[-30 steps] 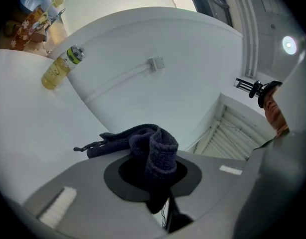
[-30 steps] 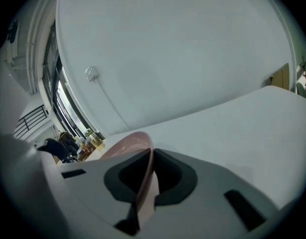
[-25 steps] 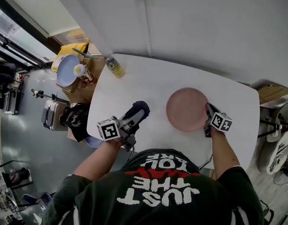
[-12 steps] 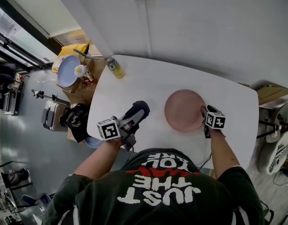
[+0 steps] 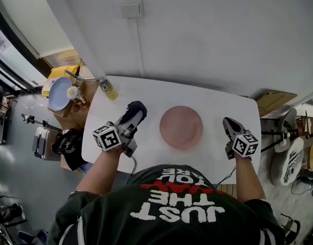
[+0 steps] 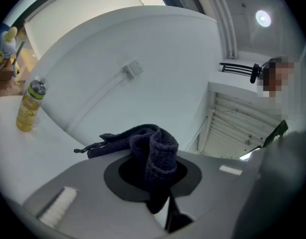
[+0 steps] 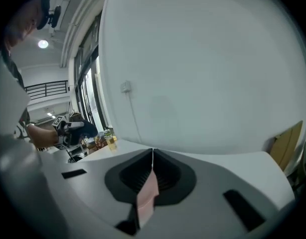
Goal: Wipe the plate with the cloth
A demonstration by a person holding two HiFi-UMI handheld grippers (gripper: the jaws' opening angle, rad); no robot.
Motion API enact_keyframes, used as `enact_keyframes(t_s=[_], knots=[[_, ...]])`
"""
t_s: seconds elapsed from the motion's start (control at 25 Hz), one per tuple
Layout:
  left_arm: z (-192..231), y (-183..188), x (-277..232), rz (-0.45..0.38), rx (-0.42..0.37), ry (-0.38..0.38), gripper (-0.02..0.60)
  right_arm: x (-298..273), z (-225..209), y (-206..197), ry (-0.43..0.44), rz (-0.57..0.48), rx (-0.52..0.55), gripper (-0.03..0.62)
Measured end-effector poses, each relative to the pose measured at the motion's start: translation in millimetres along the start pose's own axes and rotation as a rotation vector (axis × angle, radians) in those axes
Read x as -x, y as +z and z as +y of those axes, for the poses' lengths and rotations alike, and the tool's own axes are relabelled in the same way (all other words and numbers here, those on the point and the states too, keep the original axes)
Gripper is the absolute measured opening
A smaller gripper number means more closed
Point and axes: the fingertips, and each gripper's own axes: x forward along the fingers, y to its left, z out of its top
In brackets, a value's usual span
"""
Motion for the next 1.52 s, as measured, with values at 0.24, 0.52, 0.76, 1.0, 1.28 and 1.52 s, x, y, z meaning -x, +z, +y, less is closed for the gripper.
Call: enact_keyframes(t_s=[0.24,0.52,0.76,1.0,1.28,1.52], knots=[[-12.9,2.3,-27.6,0.012,-0.06,0.017,0.048,31.6,0.9,7.7,-0.018,-0.099,-0.09,0.006],[-22.2,-4.5,-33.0,0.033,-0.067,0.02,0.048,42.8,7.3,10.1,0.01,-0.115,-0.094,0.005],[-20.3,-7.1,-27.9,0.039,-0.06,0.028,0.048,38.6,6.4,10.7,0.006,-0.108,-0.078,0.005],[-18.2,-7.0,-24.6,0.038,-0.059,0.031,0.048,34.1,8.5,11.5,0.004,-0.08,-0.035,0.003],[-17.8,-8.9,-22.2,0.04,-0.062,0.035,0.048,35.4,7.9,7.0,0.003,-0.068,-0.031,0.003],[-17.1,-10.1,-22.2,0.048,-0.062,0.038,0.048,34.0,9.9,3.1,0.009,-0.053,-0.023,0.003]])
